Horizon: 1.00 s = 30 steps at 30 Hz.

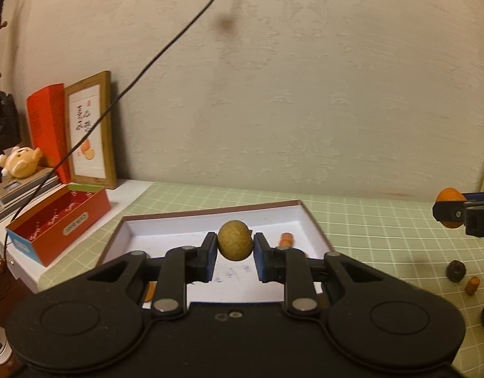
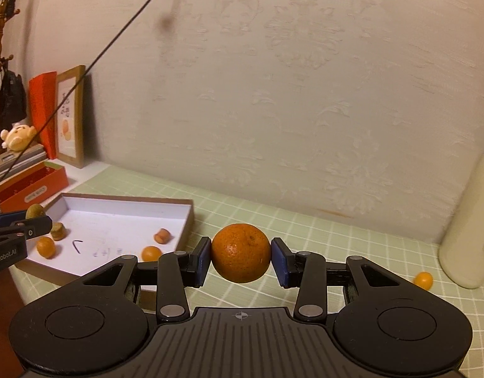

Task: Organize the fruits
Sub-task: 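Carry both held fruits over the white box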

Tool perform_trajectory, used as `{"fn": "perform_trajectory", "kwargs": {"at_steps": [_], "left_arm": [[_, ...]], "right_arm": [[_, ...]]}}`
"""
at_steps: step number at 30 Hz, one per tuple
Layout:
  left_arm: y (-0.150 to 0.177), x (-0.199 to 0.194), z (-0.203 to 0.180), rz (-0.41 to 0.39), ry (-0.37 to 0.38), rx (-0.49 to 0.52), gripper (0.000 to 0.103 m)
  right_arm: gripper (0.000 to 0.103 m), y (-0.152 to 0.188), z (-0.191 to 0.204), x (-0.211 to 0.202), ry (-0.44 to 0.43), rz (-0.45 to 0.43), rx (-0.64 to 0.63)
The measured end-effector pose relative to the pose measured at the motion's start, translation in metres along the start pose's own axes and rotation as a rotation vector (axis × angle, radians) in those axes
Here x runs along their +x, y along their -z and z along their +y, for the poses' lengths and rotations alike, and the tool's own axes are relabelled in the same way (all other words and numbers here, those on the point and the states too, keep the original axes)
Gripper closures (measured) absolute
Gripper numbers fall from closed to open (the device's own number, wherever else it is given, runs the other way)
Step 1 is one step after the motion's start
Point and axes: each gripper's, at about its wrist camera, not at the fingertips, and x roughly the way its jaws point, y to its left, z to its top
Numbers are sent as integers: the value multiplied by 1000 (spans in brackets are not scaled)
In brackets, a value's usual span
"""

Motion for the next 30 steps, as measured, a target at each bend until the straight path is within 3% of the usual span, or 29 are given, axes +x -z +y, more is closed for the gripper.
{"fn": "perform_trajectory", "kwargs": {"at_steps": [30], "left_arm": [[6, 7, 88, 12, -143, -68, 88]], "right_arm": [[61, -15, 101, 45, -170, -3, -79]]}}
